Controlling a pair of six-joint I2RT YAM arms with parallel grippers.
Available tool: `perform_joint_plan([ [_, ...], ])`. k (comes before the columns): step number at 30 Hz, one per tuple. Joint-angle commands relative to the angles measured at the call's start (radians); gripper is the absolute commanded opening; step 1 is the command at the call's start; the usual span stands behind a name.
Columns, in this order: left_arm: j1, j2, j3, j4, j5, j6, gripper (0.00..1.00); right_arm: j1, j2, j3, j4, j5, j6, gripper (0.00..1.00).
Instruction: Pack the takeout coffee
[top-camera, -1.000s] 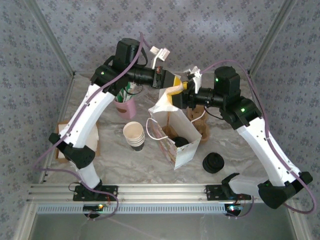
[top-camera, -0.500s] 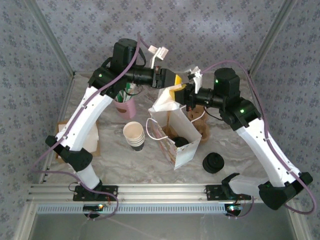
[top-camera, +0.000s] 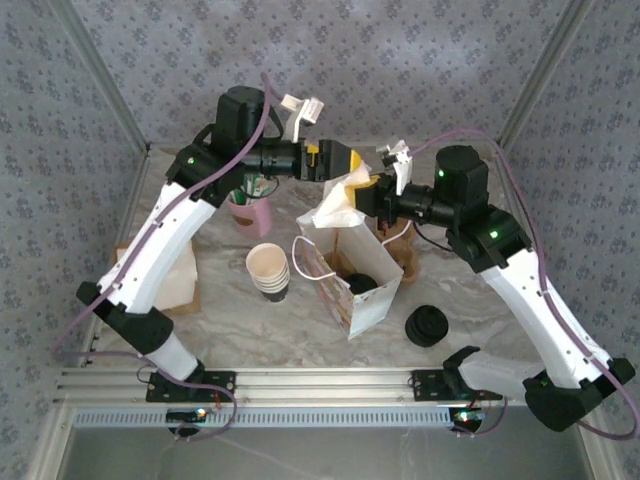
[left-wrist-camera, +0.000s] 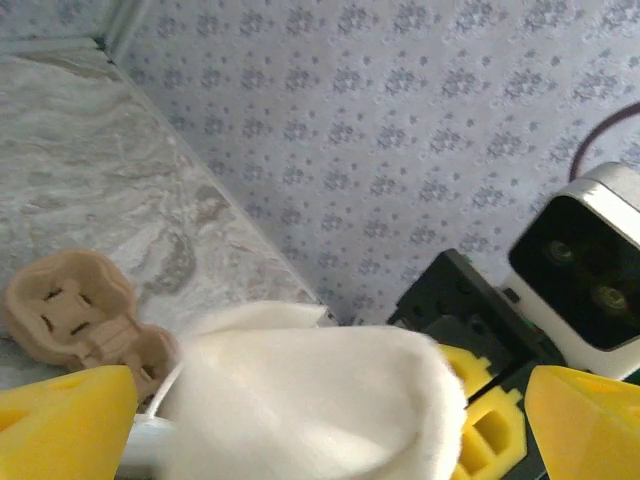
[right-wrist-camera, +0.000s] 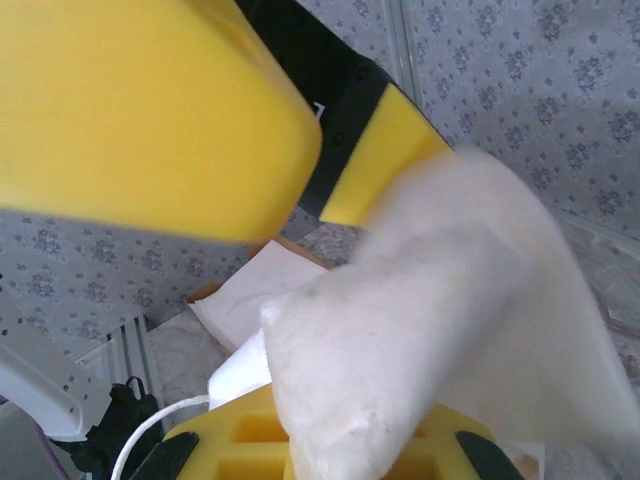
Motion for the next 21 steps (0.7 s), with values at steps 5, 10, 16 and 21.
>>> perform_joint_plan([
  [5, 0.001, -0.177, -0.154, 0.071, -0.223, 0.066, 0.99, 0.036, -0.073, -0.033, -0.070, 0.107, -0.017, 0.00],
  [10, 0.000, -0.292, -0.283, 0.086, -0.319, 0.088, 1.00, 0.079, -0.082, -0.032, -0.115, 0.168, -0.046, 0.00],
  [16, -0.003, -0.426, -0.435, 0.105, -0.372, 0.092, 1.00, 0.171, -0.074, -0.033, -0.155, 0.339, -0.111, 0.00],
  [21, -0.007, -0.500, -0.542, 0.102, -0.408, 0.090, 0.99, 0.237, -0.049, -0.025, -0.213, 0.494, -0.160, 0.00],
])
